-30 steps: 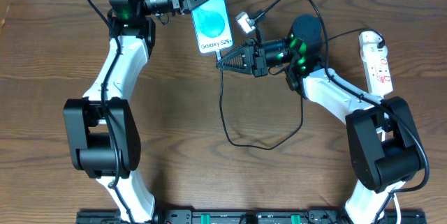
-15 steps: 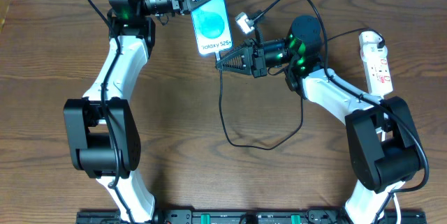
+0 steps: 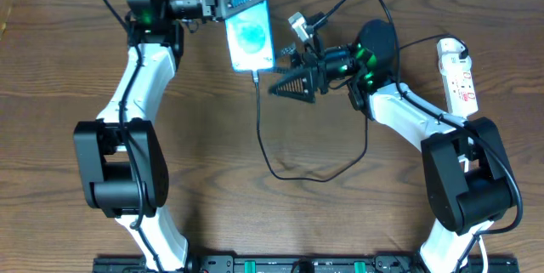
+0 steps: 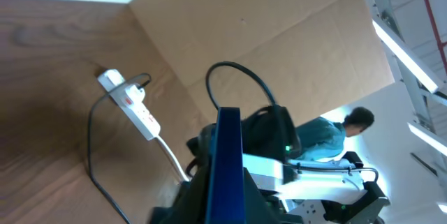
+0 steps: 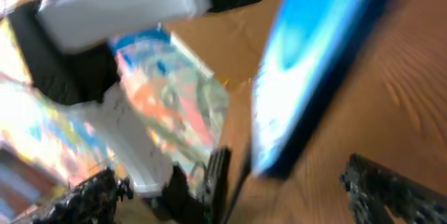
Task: Plug charger to phone and switch on socket
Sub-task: 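Push the cable plug into the phone's bottom port with the right gripper, then open the right gripper and retract it to the right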
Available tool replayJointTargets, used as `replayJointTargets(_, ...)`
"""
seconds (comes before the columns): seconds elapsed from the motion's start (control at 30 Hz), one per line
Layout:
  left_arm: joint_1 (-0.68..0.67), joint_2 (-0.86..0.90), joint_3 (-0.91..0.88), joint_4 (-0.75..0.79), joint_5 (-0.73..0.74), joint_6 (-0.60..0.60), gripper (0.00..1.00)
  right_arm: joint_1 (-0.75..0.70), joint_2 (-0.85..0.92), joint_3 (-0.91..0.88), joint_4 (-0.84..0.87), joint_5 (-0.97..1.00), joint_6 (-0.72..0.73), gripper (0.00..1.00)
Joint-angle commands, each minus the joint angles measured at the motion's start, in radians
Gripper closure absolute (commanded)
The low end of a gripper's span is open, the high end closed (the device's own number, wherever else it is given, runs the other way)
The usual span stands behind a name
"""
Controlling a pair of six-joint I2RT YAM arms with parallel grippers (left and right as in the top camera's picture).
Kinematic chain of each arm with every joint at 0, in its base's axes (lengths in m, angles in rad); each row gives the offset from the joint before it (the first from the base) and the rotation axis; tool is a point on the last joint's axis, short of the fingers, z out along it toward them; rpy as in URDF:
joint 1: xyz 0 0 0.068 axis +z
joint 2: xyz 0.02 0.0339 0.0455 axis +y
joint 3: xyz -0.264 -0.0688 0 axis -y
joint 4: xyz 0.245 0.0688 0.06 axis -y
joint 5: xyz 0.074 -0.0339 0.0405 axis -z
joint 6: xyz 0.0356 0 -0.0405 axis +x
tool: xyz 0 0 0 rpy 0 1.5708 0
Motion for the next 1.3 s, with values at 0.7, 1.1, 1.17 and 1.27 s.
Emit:
replayJointTargets(0.7, 0.034, -0.011, 0.011, 0.003, 0.024, 0.010, 0.93, -0.164, -0.005, 0.009, -0.916, 0.555, -0.235, 0.01)
replayJointTargets(1.1, -0.005, -0.010, -0.088, 0.003, 0.023, 0.101, 0.92, -0.163, -0.265, 0.009, -1.249, 1.179, -0.276, 0.01)
replayJointTargets(1.17, -0.030, -0.010, -0.130, 0.003, 0.018, 0.161, 0.93, -0.163, -0.288, 0.009, -1.256, 1.194, -0.284, 0.01)
replayJointTargets(1.27, -0.060, -0.010, -0.196, 0.002, -0.042, 0.182, 0.93, -0.163, -0.298, 0.009, -1.256, 1.193, -0.290, 0.01)
